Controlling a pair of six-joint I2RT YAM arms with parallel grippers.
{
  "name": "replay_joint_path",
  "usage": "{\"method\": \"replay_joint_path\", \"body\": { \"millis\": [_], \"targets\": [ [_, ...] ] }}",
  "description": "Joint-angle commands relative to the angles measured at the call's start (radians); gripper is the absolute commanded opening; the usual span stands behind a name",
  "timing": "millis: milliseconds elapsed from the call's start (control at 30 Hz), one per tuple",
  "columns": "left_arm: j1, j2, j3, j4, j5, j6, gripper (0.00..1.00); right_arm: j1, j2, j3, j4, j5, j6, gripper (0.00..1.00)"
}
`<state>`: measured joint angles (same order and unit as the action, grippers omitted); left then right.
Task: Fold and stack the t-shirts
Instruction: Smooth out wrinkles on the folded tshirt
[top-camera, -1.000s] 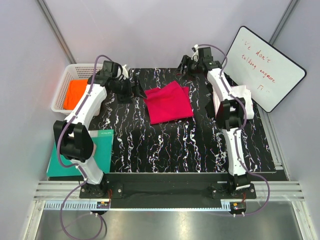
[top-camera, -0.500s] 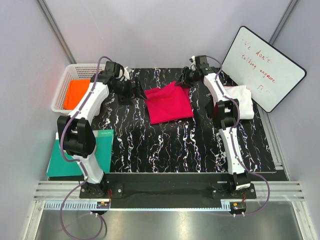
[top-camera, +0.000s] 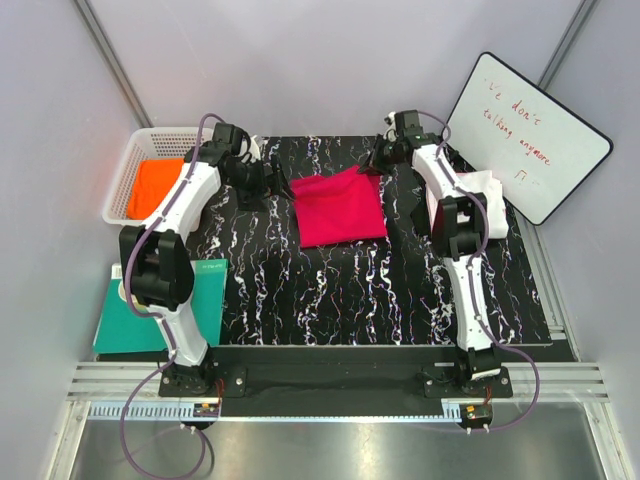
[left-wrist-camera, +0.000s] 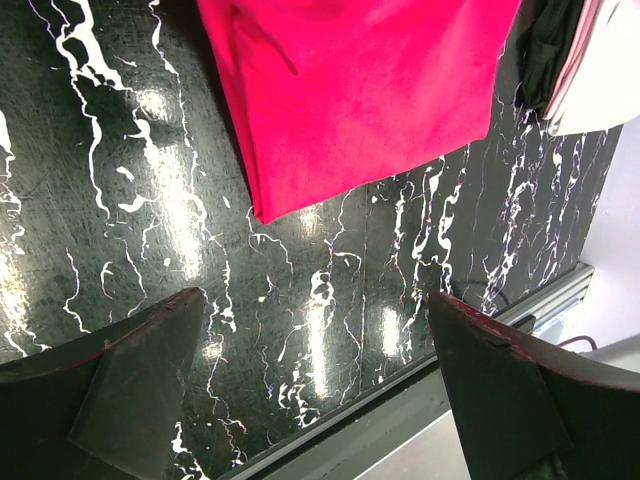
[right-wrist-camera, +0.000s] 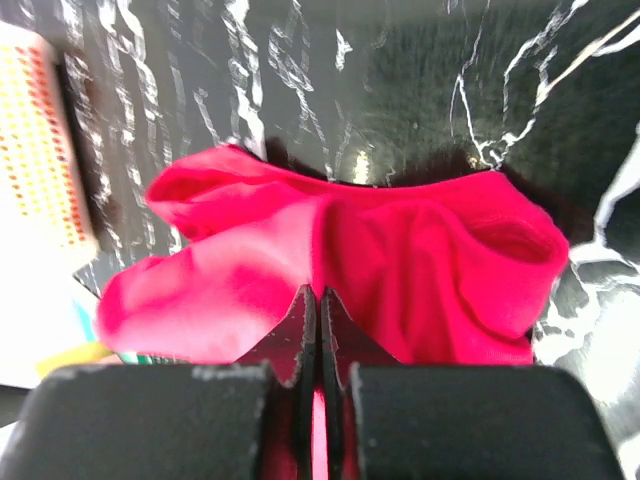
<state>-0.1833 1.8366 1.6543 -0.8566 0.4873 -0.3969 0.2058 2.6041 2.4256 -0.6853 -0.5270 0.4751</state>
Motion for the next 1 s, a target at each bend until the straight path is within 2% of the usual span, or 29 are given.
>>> {"method": "replay_joint_path", "body": {
  "millis": [0, 167, 333, 400, 433, 467, 567, 600, 700, 800, 967],
  "targets": [
    [0.005, 0.012, 0.01, 0.008, -0.006, -0.008, 0.99, -0.032, -0.197, -0.042, 0.09, 0.073, -0.01, 0.0],
    [0.005, 0.021, -0.001, 0.01, -0.01, -0.007, 0.99, -0.04, -0.257, -0.184, 0.159, 0.122, 0.0, 0.0],
    [0.004, 0.026, -0.008, 0.01, -0.003, -0.005, 0.99, -0.049, -0.191, -0.237, 0.159, 0.104, 0.03, 0.01],
    [0.004, 0.026, -0.01, 0.008, 0.002, 0.001, 0.99, -0.049, -0.151, -0.235, 0.138, 0.081, 0.036, 0.26],
    [0.004, 0.026, -0.008, 0.01, 0.0, 0.003, 0.99, -0.052, -0.147, -0.237, 0.132, 0.079, 0.036, 0.31],
    [0.004, 0.024, -0.01, 0.01, 0.004, 0.006, 0.99, -0.049, -0.165, -0.249, 0.132, 0.078, 0.031, 0.44],
    [0.004, 0.018, -0.014, 0.01, 0.008, 0.012, 0.99, -0.049, -0.252, -0.304, 0.145, 0.122, 0.014, 0.65],
    [0.004, 0.016, -0.022, 0.01, 0.008, 0.016, 0.99, -0.049, -0.278, -0.316, 0.154, 0.145, 0.007, 0.77],
    [0.004, 0.013, -0.03, 0.008, 0.01, 0.029, 0.99, -0.049, -0.384, -0.381, 0.185, 0.154, -0.015, 1.0],
    [0.002, 0.023, -0.039, 0.008, 0.017, 0.036, 0.99, -0.046, -0.472, -0.453, 0.265, 0.096, -0.004, 1.0],
    [-0.001, 0.02, -0.067, 0.01, 0.019, 0.046, 0.99, -0.023, -0.522, -0.493, 0.32, -0.01, 0.057, 1.0]
  ]
}}
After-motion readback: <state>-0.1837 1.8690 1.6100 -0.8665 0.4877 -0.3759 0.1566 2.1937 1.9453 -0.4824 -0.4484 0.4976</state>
